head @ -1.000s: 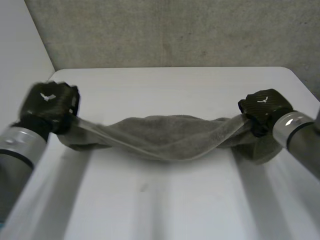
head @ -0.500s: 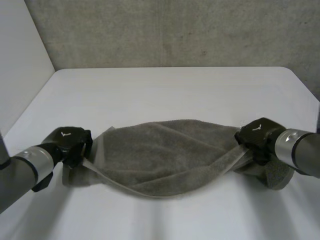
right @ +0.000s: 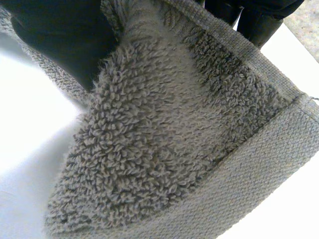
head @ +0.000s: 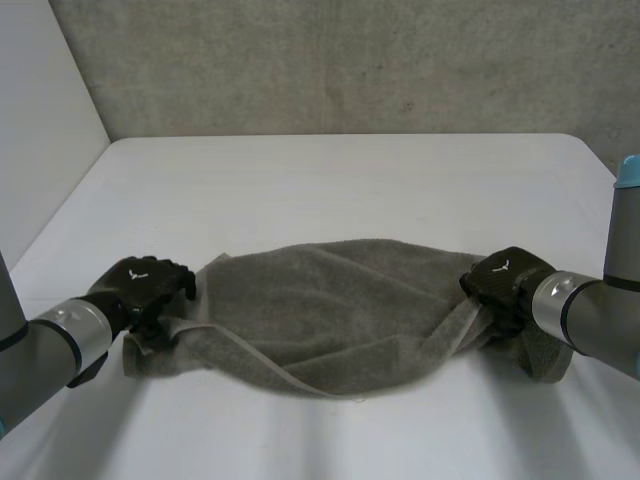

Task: Fold the towel.

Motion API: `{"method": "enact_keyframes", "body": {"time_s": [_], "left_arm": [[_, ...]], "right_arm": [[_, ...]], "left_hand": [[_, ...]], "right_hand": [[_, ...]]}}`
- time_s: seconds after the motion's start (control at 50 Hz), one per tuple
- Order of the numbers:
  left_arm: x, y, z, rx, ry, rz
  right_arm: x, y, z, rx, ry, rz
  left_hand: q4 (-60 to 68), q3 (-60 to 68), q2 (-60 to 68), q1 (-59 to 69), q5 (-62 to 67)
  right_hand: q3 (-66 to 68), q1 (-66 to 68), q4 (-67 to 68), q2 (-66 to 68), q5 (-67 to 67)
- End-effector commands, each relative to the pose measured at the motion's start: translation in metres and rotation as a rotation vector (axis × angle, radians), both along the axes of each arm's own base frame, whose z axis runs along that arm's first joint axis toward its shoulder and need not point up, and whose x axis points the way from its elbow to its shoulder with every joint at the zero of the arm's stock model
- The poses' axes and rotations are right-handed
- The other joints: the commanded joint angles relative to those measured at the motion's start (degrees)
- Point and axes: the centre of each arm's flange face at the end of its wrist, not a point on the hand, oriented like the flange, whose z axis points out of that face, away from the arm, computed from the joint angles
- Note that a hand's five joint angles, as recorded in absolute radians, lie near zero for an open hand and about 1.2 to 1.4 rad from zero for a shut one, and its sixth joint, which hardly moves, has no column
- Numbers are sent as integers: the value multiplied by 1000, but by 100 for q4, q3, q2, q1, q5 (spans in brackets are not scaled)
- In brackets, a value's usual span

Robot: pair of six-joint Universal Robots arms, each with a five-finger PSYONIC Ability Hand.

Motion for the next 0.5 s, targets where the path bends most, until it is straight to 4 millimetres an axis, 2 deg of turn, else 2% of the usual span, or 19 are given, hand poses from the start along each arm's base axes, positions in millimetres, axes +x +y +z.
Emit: {"method": "enact_keyframes", "body": {"time_s": [0.02,0.14,0.18,0.2,0.22,0.24,0.26,0.36,0.4,0.42,0.44,0.46,0.5], "left_arm": [[-1,-2,-1,-20,-1,-4],[-9,-4,-17,-7,-8,-29],[-17,-6,-24,-10,-9,-52],[-17,-6,-24,-10,-9,-52],[-18,-10,-26,-18,-9,-56],[-18,-10,-26,-18,-9,-56],[-20,-15,-27,-30,-8,-58],[-25,-31,-24,-90,-31,-75],[-35,-45,-15,-175,-77,-121],[-35,-45,-15,-175,-77,-121],[-44,-53,-2,-249,-91,-149],[-44,-53,-2,-249,-91,-150],[-61,-78,40,-453,-83,-144]], "right_arm": [[0,2,-2,8,1,1],[-1,3,-5,13,4,0],[-1,3,-7,9,6,3],[-1,3,-7,9,6,3],[-1,2,-6,4,10,5],[-1,2,-6,4,10,5],[0,-1,-6,-2,12,9],[4,-17,1,-53,3,8],[11,-37,17,-155,-21,9],[11,-37,17,-156,-21,9],[18,-49,33,-248,-49,12],[18,-49,33,-249,-49,12],[33,-76,80,-516,-124,-7]], "left_hand": [[437,429,436,424,448],[757,749,755,744,768],[2144,2136,2142,2131,2155],[2153,2145,2151,2140,2164],[3485,3477,3484,3472,3496],[3498,3491,3497,3486,3510],[4795,4787,4794,4782,4807],[4808,4801,4807,4796,4820],[4808,4801,4807,4796,4820],[4808,4801,4807,4796,4820],[4808,4801,4807,4796,4820],[4808,4801,4807,4796,4820],[4808,4801,4807,4796,4820]], "right_hand": [[1193,2466,1153,1263,1368],[1193,2466,1153,1263,1368],[1193,2466,1153,1263,1368],[1193,2466,1153,1263,1368],[1193,2466,1153,1263,1368],[1193,2466,1153,1263,1368],[1193,2466,1153,1263,1368],[1193,2466,1153,1263,1368],[1193,2466,1153,1263,1368],[1193,2466,1153,1263,1368],[1193,2466,1153,1263,1368],[1193,2466,1153,1263,1368],[1193,2466,1153,1263,1368]]}}
